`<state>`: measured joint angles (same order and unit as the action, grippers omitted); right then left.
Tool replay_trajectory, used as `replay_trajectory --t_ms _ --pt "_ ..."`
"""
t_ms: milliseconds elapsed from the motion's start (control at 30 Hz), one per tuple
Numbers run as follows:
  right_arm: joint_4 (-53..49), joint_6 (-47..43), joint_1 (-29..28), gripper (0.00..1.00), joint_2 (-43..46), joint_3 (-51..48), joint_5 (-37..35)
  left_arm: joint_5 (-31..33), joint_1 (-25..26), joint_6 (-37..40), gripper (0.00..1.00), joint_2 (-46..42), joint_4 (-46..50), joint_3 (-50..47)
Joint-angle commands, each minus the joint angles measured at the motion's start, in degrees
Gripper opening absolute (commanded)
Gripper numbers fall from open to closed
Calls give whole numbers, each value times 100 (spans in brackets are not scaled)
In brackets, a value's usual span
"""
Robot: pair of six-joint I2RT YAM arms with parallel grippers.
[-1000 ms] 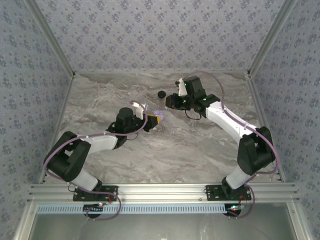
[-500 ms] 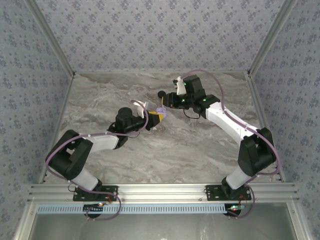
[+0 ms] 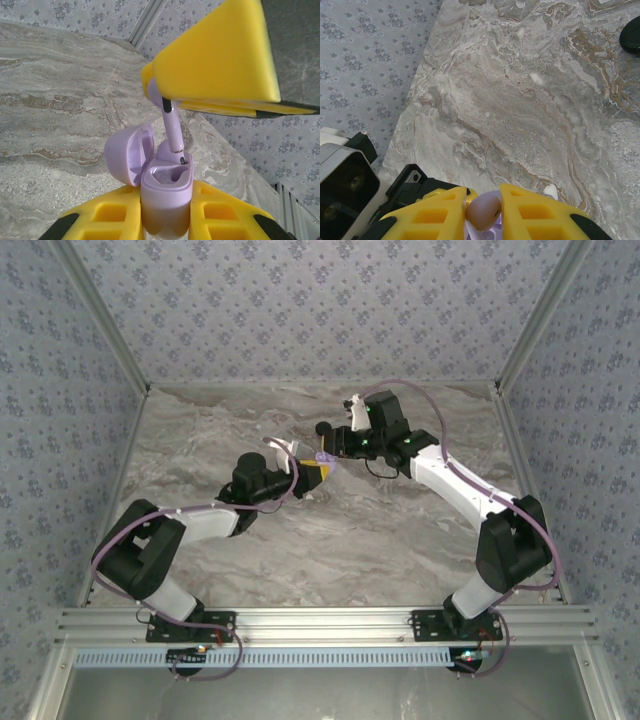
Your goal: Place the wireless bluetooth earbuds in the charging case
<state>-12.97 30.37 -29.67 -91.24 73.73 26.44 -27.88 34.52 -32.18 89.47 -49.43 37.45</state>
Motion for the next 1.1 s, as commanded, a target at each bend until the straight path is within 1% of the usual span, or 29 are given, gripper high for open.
replay_trajectory --t_ms 0,833,1067 --pt "74 -150 -52 24 176 45 116 -70 30 -20 19 -175 -41 210" --pt "-108 -349 -76 24 265 -9 61 273 32 -28 18 -489 162 140" --pt "-186 -427 -134 24 189 16 190 119 31 -24 18 -505 153 188"
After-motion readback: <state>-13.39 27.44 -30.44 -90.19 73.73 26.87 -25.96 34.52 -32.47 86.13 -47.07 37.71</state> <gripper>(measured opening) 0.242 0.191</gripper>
